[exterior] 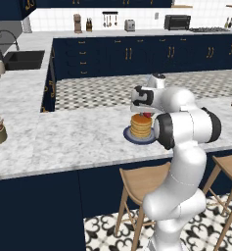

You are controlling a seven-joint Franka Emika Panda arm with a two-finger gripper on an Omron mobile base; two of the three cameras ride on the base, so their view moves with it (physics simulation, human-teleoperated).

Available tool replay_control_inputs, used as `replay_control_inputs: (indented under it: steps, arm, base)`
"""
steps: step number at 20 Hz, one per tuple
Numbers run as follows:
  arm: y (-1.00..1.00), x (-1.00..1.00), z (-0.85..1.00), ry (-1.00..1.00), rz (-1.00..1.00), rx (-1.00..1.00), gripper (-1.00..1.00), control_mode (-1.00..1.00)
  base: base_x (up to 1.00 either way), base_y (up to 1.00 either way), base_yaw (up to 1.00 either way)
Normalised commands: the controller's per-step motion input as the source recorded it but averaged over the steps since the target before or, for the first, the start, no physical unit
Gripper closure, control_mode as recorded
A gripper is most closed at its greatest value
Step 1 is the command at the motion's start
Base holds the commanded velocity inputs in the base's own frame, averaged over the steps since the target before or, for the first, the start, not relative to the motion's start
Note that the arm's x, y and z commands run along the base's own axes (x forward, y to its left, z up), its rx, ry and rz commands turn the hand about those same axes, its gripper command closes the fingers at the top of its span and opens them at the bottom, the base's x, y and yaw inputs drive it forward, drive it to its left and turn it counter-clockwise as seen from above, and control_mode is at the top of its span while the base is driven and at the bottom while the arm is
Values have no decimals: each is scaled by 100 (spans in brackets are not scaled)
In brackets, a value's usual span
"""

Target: Take the strawberry from the fridge and place it on top of the pancake, located on the dining counter.

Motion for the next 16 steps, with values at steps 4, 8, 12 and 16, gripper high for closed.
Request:
replay_control_inputs:
  steps: [4,8,12,16]
  arm:
    - [0,15,-17,2,7,-1,100,-100]
    - [-1,14,-3,0,6,0,100,-100]
    - [0,4,-1,1,3,0,100,-100]
    - [0,23,0,3,0,-1,100,-100]
  base:
    - [0,0,0]
    - [0,0,0]
    - [0,0,0]
    - [0,0,0]
